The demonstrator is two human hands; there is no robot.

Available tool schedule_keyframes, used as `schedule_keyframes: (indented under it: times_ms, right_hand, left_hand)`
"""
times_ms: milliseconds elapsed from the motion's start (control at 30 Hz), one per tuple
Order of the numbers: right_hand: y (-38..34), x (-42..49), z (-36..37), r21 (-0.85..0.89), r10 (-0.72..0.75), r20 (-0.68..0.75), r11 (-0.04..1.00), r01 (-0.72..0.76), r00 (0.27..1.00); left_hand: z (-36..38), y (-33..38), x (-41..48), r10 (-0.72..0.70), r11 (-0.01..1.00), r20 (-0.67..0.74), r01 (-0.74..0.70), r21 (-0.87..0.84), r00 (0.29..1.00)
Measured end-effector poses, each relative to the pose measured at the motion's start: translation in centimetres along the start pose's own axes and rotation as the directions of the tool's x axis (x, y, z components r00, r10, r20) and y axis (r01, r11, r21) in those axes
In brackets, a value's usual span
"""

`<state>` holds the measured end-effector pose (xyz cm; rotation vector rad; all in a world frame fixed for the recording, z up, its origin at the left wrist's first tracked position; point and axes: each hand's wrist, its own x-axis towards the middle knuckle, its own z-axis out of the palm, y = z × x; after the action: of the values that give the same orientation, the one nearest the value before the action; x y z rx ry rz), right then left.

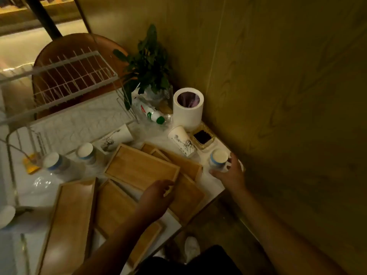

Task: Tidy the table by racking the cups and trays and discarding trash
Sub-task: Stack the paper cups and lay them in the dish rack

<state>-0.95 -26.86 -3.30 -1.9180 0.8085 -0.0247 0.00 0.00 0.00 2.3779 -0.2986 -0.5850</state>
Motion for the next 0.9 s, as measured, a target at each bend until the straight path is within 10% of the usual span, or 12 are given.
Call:
schedule_keyframes:
  times_ms: [367, 900]
  right_hand:
    - [-0.3, 3.1, 0.4, -0.098, -0.092, -0.022, 0.991, 0.089, 0.996]
    - [-1.2, 5.1, -1.7, -0.064, -0.198, 0.124, 0.976, 0.207, 0.972]
  left_hand:
    - [-0.1, 3.6, 11.4, -0.139, 0.97, -0.074, 0.12, -0.213, 0.988]
    - [3.3, 5.9, 22.9, -0.697, 0.639, -0.091, 0.558, -0.53, 0.711]
